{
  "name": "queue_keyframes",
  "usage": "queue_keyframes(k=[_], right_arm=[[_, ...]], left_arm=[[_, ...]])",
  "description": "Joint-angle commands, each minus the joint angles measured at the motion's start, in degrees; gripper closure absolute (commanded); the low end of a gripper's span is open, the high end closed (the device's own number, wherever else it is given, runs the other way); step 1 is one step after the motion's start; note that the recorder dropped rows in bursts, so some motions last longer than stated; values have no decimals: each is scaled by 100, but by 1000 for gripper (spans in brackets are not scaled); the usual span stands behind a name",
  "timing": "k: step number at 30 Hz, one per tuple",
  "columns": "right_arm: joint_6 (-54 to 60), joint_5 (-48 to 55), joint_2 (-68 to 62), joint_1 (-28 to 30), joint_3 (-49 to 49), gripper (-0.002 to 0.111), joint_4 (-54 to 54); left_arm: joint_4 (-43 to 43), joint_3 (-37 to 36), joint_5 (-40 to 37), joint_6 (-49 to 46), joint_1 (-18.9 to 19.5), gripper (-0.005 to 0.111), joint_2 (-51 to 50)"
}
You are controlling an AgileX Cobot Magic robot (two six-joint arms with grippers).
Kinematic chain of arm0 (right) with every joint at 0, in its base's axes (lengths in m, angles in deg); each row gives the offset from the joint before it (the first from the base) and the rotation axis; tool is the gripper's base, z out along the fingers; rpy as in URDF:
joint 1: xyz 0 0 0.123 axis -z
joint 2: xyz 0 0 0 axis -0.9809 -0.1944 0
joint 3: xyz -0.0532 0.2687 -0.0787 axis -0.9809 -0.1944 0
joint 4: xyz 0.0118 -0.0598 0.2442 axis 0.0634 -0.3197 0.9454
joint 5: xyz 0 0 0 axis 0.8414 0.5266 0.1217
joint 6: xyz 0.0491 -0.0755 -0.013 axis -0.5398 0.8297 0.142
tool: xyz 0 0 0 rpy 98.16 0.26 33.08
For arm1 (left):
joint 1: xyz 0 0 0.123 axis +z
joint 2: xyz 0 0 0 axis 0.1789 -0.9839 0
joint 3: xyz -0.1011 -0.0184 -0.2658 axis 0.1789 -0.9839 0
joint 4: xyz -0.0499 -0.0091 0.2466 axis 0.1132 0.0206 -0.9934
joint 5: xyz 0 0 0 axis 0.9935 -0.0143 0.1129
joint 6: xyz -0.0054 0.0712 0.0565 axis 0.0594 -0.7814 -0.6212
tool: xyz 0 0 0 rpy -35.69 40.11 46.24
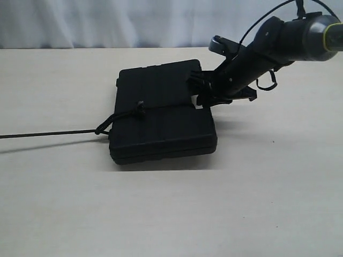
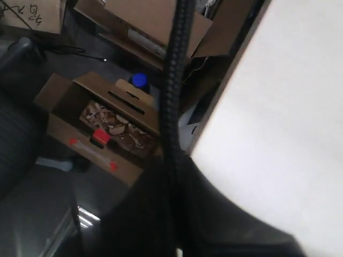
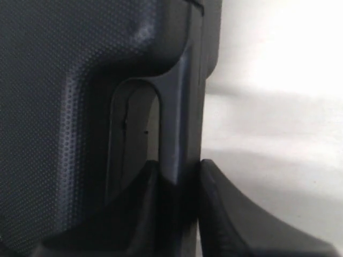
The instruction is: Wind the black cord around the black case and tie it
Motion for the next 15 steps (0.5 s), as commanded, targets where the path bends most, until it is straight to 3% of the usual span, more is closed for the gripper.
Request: queue_keyframes(k=[1,4,7,12,15], right_arm=[[-160,-412,-44,101,35,104,190],[-167,-516,-124,101,35,104,305],[-167,-525,-201,101,35,104,372],[-155,-677,-260,101,35,104,579],[-41,-751,-255,101,35,101,532]], left_arm=[[72,121,753,-371,-113,90,-3],[72,364,565,-371,-380,62,-3],[130,670,313,-371,-708,45,-3],[902,1339,-571,-443,-1351,45,-3],[1322,1654,-1100,-1016,-1927,56,-3]])
